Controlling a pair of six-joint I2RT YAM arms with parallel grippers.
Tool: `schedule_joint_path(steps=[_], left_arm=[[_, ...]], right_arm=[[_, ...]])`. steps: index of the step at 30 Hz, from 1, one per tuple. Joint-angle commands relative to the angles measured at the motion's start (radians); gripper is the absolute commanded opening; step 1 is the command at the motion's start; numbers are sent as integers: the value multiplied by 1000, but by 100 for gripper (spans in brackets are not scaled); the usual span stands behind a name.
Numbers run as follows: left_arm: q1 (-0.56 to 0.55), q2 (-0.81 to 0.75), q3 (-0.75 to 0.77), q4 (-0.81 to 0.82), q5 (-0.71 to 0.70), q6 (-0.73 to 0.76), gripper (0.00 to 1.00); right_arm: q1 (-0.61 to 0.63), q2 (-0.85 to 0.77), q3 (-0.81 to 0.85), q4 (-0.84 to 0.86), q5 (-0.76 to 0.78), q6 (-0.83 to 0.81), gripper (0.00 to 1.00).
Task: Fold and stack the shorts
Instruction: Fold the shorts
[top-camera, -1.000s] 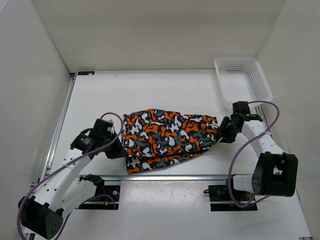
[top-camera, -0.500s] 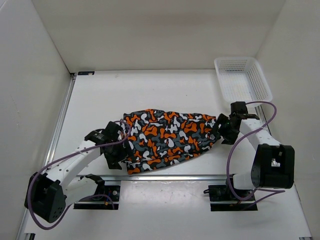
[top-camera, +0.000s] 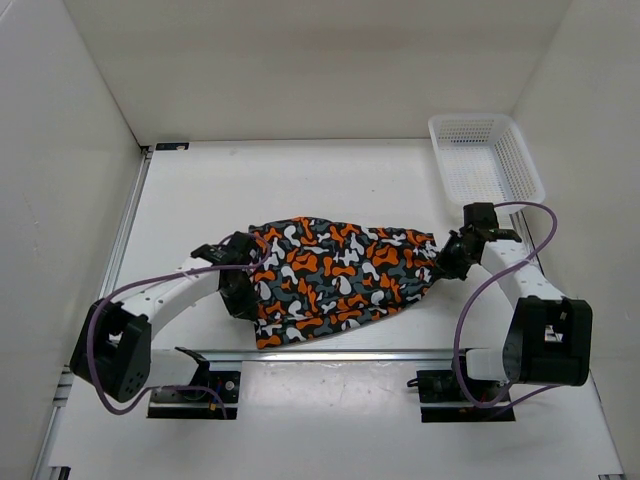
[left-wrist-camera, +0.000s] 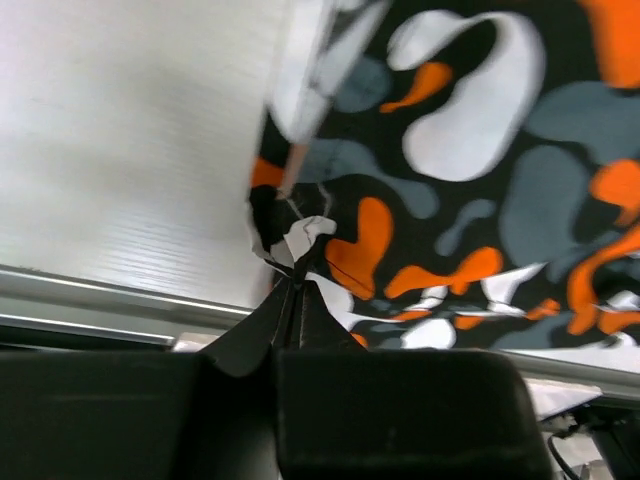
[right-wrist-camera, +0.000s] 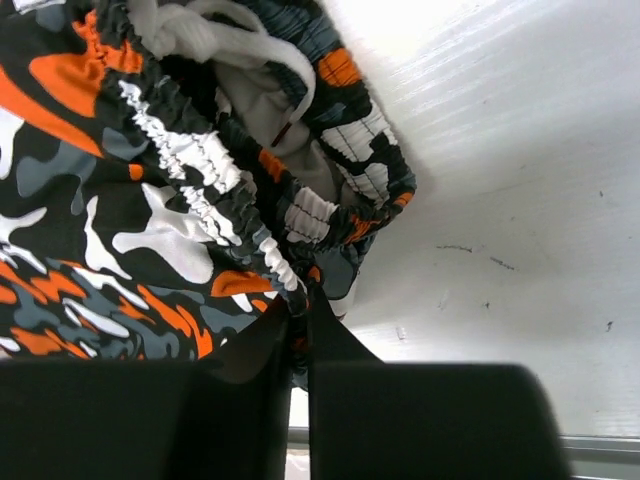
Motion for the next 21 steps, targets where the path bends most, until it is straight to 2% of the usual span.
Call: schedule_joint_path(steps=[1, 7, 12, 17, 21], left_arm=[[-13, -22, 78, 3, -36, -2, 10], [-23, -110, 218, -141, -69, 16, 10], [-38, -199, 338, -226, -5, 74, 10], [-117, -210, 330, -280, 104, 104, 10], [-202, -210, 203, -232, 138, 55, 10]], right_arm=[[-1, -25, 8, -4, -13, -1, 0], [-1, -47, 134, -55, -13, -1, 0], [-1, -136, 221, -85, 37, 19, 0], [-1, -200, 237, -139, 145, 28, 0], [-12, -245, 130, -150, 221, 68, 0]])
